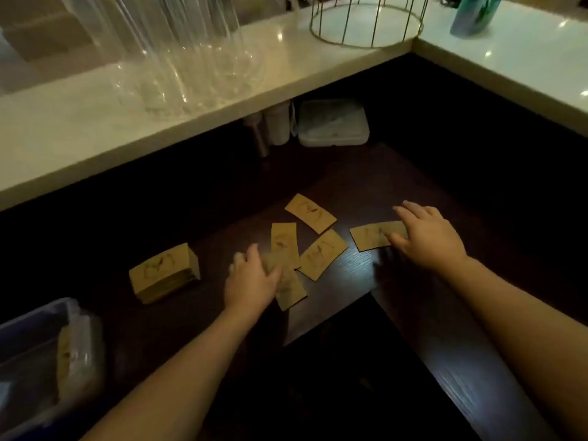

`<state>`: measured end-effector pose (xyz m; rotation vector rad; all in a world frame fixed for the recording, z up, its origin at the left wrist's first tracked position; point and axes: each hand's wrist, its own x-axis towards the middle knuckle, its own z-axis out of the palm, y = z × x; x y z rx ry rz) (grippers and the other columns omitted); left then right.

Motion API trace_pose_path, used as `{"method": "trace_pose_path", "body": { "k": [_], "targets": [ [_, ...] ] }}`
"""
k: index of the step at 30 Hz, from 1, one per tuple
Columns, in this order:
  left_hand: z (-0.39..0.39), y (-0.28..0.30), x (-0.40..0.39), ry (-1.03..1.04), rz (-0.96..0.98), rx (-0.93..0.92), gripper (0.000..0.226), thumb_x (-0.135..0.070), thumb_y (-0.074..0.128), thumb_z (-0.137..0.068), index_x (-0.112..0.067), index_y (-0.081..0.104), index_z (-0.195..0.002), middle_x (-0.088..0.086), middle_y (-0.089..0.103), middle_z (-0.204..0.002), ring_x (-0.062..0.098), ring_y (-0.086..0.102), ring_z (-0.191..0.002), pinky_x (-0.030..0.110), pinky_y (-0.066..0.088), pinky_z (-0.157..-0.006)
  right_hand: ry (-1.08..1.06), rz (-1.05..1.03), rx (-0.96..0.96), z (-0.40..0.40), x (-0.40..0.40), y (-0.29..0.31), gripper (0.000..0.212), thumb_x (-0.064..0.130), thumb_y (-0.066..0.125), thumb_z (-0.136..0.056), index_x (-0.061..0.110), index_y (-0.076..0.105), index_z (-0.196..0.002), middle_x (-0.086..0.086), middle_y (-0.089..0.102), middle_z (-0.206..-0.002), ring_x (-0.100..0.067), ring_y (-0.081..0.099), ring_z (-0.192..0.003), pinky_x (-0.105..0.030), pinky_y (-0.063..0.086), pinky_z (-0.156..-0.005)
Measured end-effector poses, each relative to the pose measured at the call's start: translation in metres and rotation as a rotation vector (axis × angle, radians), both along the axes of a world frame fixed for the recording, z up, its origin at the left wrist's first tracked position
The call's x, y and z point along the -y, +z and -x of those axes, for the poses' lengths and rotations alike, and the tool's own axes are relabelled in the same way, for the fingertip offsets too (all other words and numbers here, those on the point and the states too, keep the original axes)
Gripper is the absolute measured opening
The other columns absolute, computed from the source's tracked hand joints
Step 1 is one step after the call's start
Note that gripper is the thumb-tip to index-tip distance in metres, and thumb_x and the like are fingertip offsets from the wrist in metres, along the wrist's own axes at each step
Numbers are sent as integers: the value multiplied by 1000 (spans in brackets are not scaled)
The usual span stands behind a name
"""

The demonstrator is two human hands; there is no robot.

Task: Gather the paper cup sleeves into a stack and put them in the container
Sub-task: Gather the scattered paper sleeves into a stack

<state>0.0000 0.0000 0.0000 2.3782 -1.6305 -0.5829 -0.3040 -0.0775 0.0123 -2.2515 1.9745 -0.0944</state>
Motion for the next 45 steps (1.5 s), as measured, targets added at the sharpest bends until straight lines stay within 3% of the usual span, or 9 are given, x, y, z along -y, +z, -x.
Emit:
{"method": "trace_pose_path", "body": {
  "k": [9,19,23,26,28,32,37,41,45],
  "targets": [
    [20,-21,18,302,-194,-193,87,-65,72,-64,-4,45,-119,16,49,-123,36,53,-111,45,49,-84,40,-407,38,23,41,-33,81,56,55,-87,19,21,-151,-12,28,-155,-36,29,-137,-48,34,-108],
    [10,-29,12,359,-81,-303,61,-33,84,-66,-17,46,-111,4,56,-113,25,56,-104,42,51,-83,-68,-392,199,33,56,-42,61,34,81,-73,19,52,-124,-17,47,-127,-38,41,-116,-46,38,-99],
    [0,-27,6,437,54,-675,23,-14,66,-86,-26,53,-101,3,68,-108,18,63,-90,37,53,-75,-225,-356,742,37,51,-37,24,7,71,-83,15,63,-105,-12,64,-102,-29,61,-91,-30,51,-72],
    [-9,-12,5,561,-16,-1085,22,-10,56,-93,-25,61,-108,3,74,-99,22,70,-87,37,58,-63,-348,-554,1323,23,43,-14,38,4,66,-80,16,64,-115,-12,63,-95,-20,62,-78,-21,54,-58],
    [-11,-3,6,632,-80,-1359,23,-8,48,-95,-20,61,-110,10,77,-92,29,73,-83,38,58,-55,-278,-671,1488,4,39,2,45,5,69,-70,17,63,-112,-8,70,-84,-18,68,-73,-21,57,-57],
    [-1,7,7,574,-241,-1610,30,-10,37,-94,-13,58,-115,16,76,-90,32,73,-77,43,60,-58,-93,-794,1418,-55,28,23,35,1,72,-62,8,64,-96,0,73,-67,-11,70,-64,-18,56,-58],
    [16,16,2,391,-385,-1660,41,-42,47,-93,-19,62,-123,16,69,-114,32,63,-105,48,46,-94,127,-746,1064,-111,14,27,25,8,77,-76,10,72,-100,-4,73,-81,-15,68,-74,-17,54,-63],
    [13,16,-8,318,-338,-1643,34,-12,58,-90,-19,57,-123,15,75,-98,33,70,-87,46,58,-74,284,-474,774,-140,7,17,28,22,78,-78,17,71,-105,-2,69,-88,-11,61,-77,-19,47,-65],
    [8,12,-14,391,-293,-1666,35,-1,47,-94,-15,55,-125,18,75,-94,36,71,-86,44,60,-64,216,-342,798,-152,13,-2,22,32,73,-81,18,72,-99,5,69,-84,-9,62,-78,-23,49,-67]
  ]
}}
